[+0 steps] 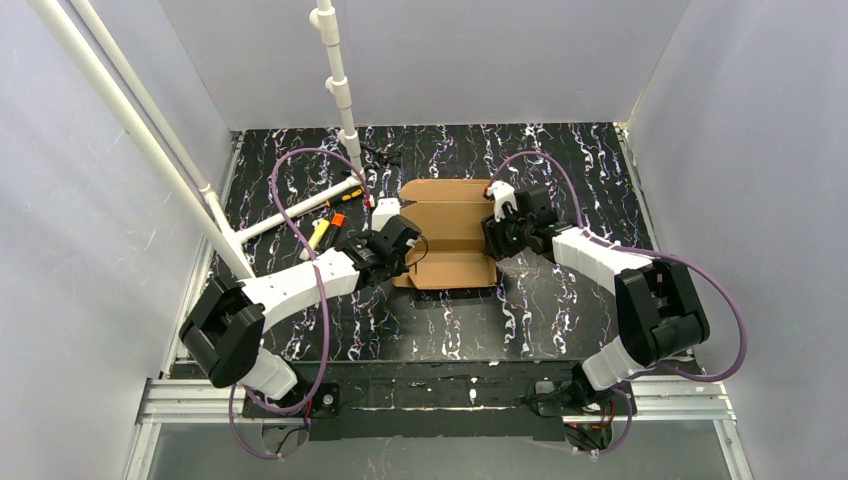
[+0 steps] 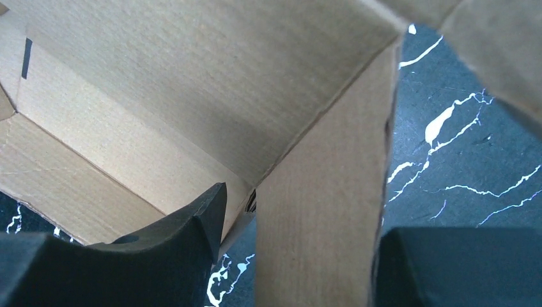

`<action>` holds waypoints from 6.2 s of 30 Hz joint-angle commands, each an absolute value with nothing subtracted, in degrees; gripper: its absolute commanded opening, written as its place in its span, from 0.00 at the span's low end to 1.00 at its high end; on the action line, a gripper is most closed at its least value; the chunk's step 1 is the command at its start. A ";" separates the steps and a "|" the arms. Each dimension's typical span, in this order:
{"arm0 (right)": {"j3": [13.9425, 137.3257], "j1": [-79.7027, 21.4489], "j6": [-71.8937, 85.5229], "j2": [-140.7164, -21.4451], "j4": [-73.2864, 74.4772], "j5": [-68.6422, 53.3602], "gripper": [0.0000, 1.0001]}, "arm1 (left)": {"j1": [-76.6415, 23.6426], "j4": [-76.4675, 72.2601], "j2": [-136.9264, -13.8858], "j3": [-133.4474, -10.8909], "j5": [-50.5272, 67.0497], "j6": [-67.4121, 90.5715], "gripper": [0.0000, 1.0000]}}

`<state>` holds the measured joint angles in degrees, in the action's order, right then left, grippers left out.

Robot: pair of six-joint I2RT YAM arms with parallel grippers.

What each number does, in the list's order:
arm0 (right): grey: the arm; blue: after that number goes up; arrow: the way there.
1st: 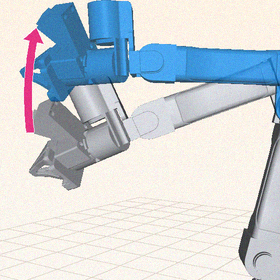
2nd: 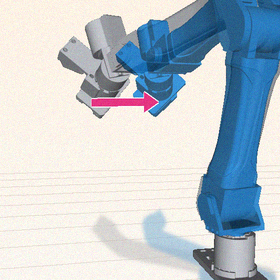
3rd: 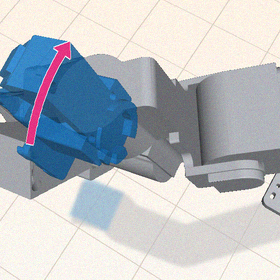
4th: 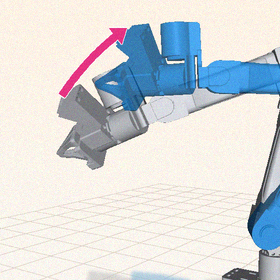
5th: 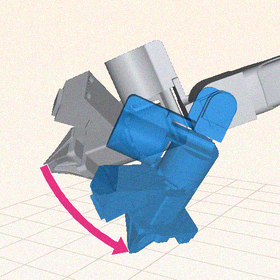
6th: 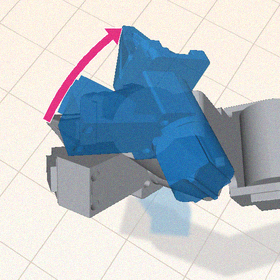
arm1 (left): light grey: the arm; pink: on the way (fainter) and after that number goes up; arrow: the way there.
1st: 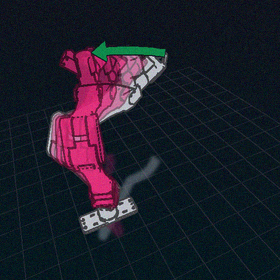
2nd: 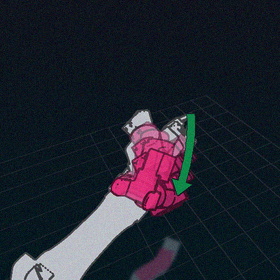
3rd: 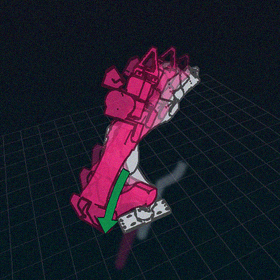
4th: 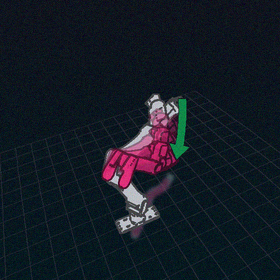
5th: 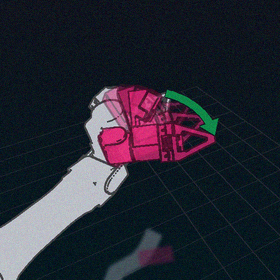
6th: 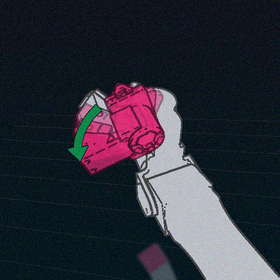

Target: Fold the paper box

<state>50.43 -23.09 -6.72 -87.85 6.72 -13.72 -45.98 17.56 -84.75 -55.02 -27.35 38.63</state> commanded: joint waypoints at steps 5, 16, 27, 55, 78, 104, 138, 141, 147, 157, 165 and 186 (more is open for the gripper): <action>52.15 -25.53 -8.48 -88.31 7.68 -10.35 0.48 | -46.86 19.54 -82.42 -56.35 -32.30 41.50 0.00; 53.93 -27.77 -8.69 -89.77 8.61 -7.64 0.15 | -47.17 19.67 -82.61 -57.64 -32.53 41.25 0.00; 53.59 -27.77 -6.30 -89.18 6.48 -6.07 0.01 | -47.47 11.17 -77.79 -52.82 -21.83 40.61 0.02; 53.68 -27.77 -5.80 -91.89 6.07 -6.34 0.01 | -40.57 -3.78 -68.88 -38.38 -0.34 44.21 0.55; 53.91 -27.69 -5.82 -93.18 6.15 -5.76 0.01 | -35.60 16.16 -44.37 -23.47 -13.74 50.30 0.17; 53.96 -27.67 -5.76 -93.33 6.24 -6.42 0.01 | -35.60 -17.14 -71.87 -26.27 10.46 49.29 0.14; 54.14 -27.69 -5.87 -94.22 6.33 -6.59 0.01 | -35.60 -21.95 -74.09 -29.48 17.14 51.35 0.31; 54.12 -27.69 -5.89 -94.22 6.34 -6.75 0.01 | -35.60 -22.73 -74.04 -29.11 17.35 51.96 0.31; 54.12 -27.69 -5.83 -94.49 6.34 -6.78 0.01 | -35.57 -25.09 -74.26 -28.45 17.84 53.79 0.29; 54.14 -27.73 -5.87 -94.83 6.46 -6.94 0.01 | -35.60 -28.03 -73.36 -26.79 17.45 55.24 0.26; 54.18 -27.70 -5.89 -94.84 6.50 -6.92 0.01 | -35.60 -30.62 -76.34 -25.67 18.02 56.48 0.37; 54.31 -27.77 -5.79 -94.58 6.41 -8.76 0.01 | -37.89 -0.17 -81.62 -38.67 8.96 56.71 0.40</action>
<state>53.80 -27.51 -4.93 -93.23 4.64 -7.73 -36.42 -15.97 -83.66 -33.32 15.59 60.18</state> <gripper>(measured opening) 0.067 0.400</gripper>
